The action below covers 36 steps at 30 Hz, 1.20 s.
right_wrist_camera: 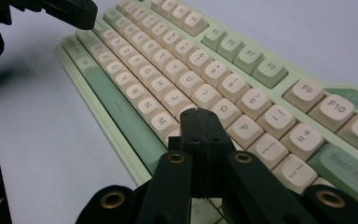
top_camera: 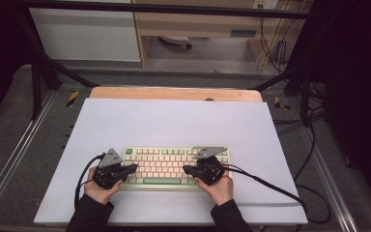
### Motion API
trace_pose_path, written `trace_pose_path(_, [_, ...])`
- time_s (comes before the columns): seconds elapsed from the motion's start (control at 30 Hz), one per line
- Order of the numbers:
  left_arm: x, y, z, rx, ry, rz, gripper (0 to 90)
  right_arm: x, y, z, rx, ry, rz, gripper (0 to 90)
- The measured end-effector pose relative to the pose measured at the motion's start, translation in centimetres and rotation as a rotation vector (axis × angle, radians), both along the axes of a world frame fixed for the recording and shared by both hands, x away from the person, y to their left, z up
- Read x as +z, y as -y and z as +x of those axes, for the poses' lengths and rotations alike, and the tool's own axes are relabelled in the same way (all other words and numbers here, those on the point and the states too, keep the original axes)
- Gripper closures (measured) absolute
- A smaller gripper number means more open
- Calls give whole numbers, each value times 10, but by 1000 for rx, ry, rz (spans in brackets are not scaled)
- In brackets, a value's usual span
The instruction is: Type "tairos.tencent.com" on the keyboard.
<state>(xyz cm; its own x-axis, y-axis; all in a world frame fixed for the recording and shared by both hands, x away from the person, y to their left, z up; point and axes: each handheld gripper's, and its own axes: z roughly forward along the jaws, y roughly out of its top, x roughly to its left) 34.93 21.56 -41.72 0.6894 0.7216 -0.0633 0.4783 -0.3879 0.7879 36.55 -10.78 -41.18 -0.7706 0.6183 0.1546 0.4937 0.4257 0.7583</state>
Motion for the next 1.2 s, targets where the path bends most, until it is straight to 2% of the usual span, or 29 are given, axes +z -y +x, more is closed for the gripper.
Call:
trace_pose_path(0.47, [0, 17, -2, -35, -1, 9, 900, -2, 15, -3, -16, -1, -4, 900])
trace_pose_path(0.73, [-2, 27, -1, -54, -7, 20, 900, -2, 17, -4, -24, -1, 10, 900])
trace_pose_path(1.2, [-9, 43, 0, -83, -17, 51, 900, -3, 18, -4, -17, -1, 5, 900])
